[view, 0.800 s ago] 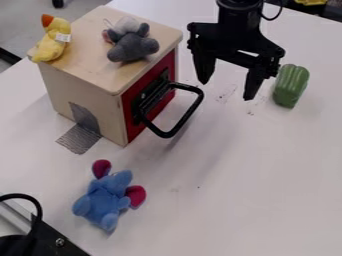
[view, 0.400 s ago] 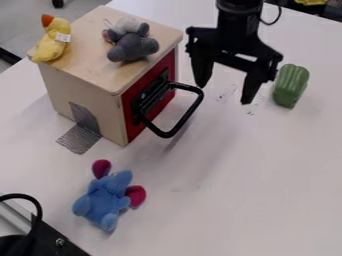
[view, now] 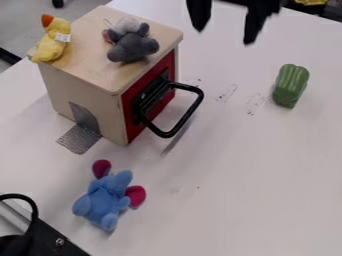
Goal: Moving a mouse toy from the drawer to the upper right of the table
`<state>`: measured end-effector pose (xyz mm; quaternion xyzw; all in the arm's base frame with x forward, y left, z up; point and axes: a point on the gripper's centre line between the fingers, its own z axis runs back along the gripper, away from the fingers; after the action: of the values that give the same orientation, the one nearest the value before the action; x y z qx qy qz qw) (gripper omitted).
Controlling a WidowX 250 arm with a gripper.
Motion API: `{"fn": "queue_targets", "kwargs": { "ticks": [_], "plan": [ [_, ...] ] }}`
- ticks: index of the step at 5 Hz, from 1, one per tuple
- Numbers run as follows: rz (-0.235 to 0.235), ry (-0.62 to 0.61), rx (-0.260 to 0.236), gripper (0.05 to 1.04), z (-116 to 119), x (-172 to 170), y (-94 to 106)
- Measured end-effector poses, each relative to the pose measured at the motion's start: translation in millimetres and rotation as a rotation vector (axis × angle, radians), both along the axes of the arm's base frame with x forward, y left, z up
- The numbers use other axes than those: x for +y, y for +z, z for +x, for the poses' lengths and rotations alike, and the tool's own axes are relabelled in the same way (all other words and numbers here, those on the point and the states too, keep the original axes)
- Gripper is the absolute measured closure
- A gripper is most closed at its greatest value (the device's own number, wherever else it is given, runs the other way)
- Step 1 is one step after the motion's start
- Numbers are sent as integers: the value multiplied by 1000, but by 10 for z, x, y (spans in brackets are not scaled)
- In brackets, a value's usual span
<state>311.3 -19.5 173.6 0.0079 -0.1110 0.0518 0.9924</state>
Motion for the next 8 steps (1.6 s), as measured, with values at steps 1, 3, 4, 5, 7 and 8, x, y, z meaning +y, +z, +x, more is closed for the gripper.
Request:
{"fn": "queue_targets", "kwargs": {
  "ticks": [1,3,4,5,7,8],
  "plan": [
    [-39,55,-22,83,-6,298,255],
    [-52,217,17,83,-5,930,183],
    [-43,228,77,83,25,1010,-10],
    [-22,212,111,83,28,1053,-105],
    [-7,184,187,83,-13,1079,-261],
    [-4,194,232,83,-67,1134,-403]
  ]
}}
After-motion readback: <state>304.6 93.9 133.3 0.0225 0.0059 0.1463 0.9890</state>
